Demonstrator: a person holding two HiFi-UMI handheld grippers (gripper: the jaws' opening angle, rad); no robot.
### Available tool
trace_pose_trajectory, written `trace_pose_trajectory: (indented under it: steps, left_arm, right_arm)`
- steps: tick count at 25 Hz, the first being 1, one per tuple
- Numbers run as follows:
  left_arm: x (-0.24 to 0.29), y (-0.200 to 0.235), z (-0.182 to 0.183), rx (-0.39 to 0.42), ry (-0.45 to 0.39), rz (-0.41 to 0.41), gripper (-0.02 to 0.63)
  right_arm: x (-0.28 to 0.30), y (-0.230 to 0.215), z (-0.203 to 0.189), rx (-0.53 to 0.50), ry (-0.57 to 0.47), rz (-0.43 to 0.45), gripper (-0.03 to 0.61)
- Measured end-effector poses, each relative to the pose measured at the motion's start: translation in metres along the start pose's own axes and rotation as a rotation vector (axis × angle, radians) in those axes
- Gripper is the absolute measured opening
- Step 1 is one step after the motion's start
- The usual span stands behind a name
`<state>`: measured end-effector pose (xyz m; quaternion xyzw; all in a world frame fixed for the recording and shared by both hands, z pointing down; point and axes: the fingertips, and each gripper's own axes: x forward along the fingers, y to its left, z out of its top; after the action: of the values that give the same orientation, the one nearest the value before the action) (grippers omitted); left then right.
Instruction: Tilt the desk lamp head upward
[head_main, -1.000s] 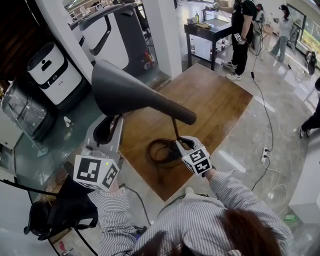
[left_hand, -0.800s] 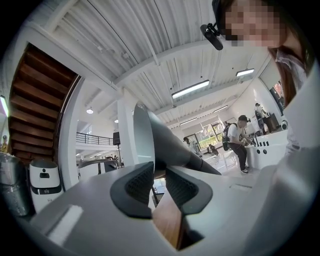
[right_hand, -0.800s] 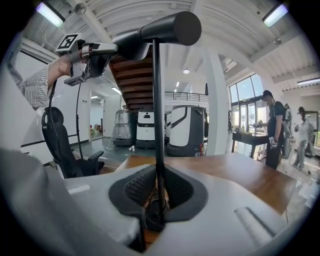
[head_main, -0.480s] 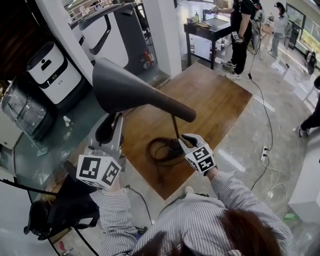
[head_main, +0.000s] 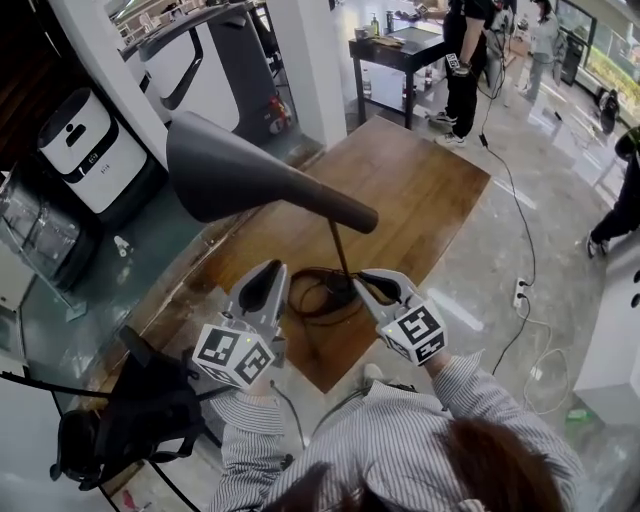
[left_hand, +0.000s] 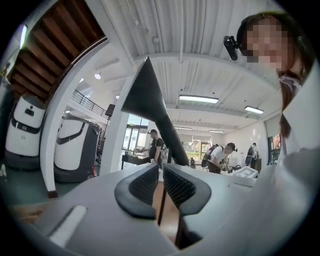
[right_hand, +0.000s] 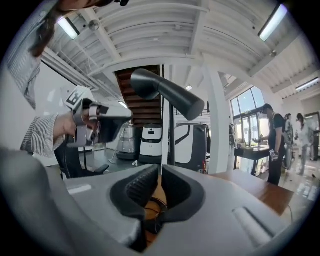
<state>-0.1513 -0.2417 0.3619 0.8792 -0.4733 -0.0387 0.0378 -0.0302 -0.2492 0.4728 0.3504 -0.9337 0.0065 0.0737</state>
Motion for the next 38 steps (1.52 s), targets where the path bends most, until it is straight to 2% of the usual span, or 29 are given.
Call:
trace_pose_trajectory:
  steps: [2,5,15,23,38]
  left_arm:
    - [-0.001,-0.015,-0.017,-0.055,-0.019,-0.019,0.007]
    - [-0.004,-0.037,-0.037,-0.117,-0.042,-0.028,0.005]
    - [0.004,-0.089,-0.094,-0.086,0.095,-0.025,0.005]
    - [0.002,-0.091,-0.108,-0.102,0.129,-0.028,0.005]
    - [0.009,-0.091,-0.113,-0.111,0.153,-0.041,0.005]
  right_arm:
    - [-0.010,0.010,0.008,-0.011,-0.010,0.013,0.015]
    - [-0.025,0.023,0.015,-0.015,-0.011,0.026,0.009]
    - [-0.048,0.036,0.012,0.049,0.010,-0.011,0.003]
    - [-0.049,0.034,0.004,0.065,0.039,-0.051,0.003]
    - [-0.051,0.030,0.004,0.072,0.036,-0.063,0.002]
